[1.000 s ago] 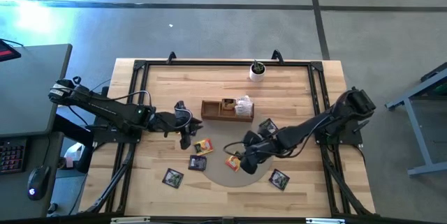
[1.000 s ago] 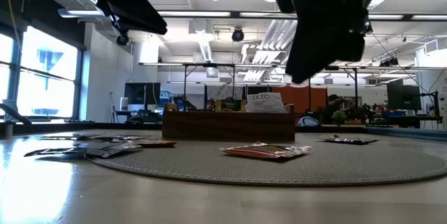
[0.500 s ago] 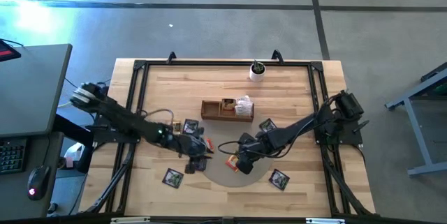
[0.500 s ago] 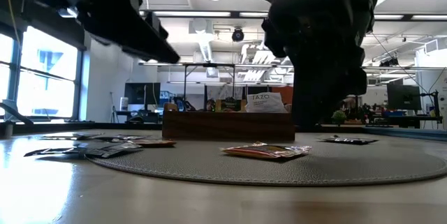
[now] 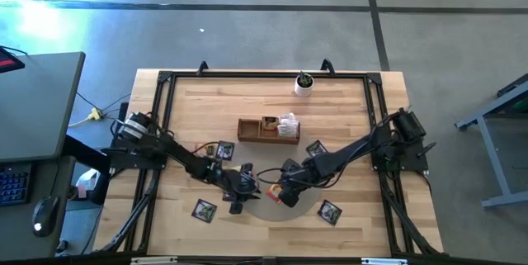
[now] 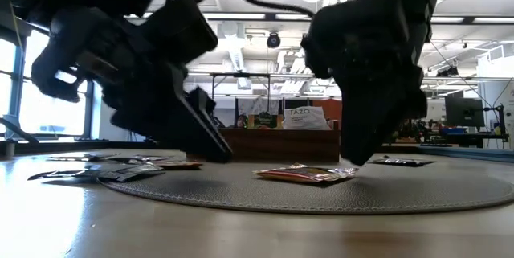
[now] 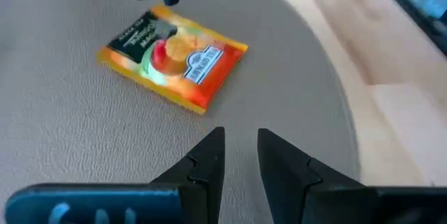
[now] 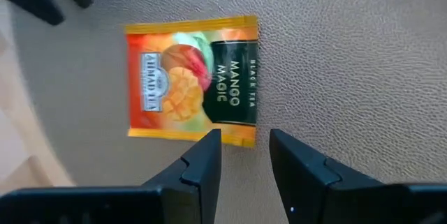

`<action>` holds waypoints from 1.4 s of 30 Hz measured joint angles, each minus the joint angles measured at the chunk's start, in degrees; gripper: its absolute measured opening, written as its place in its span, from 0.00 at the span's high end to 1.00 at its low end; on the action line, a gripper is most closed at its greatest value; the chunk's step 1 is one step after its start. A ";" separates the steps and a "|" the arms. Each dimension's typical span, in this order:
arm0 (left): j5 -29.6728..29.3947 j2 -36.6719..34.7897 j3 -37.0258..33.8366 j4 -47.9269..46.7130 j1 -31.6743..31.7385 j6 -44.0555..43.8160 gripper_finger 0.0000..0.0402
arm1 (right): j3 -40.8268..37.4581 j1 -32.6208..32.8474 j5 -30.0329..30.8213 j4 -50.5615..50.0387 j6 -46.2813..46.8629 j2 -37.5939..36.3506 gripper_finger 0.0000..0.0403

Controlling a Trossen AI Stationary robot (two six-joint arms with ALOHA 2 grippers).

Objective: Pick & Place Tea
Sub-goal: Put the yellow tea bag into the middle section of the wooden organizer

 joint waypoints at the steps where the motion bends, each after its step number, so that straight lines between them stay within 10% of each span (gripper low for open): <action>1: 0.31 1.02 1.27 0.22 0.01 0.00 0.79 | 0.00 0.00 0.03 -0.02 0.00 0.35 0.71; 16: 1.03 1.76 7.87 -16.24 5.42 -6.67 0.79 | 0.02 -0.49 -0.91 6.21 -3.12 2.56 0.71; 27: 1.68 2.13 7.58 -11.55 5.64 -7.60 0.79 | -0.04 -1.53 0.71 7.13 -3.00 2.54 0.71; 42: 1.49 2.13 7.60 -11.98 5.62 -7.64 0.79 | -0.04 -1.60 0.69 8.55 -8.95 2.56 0.98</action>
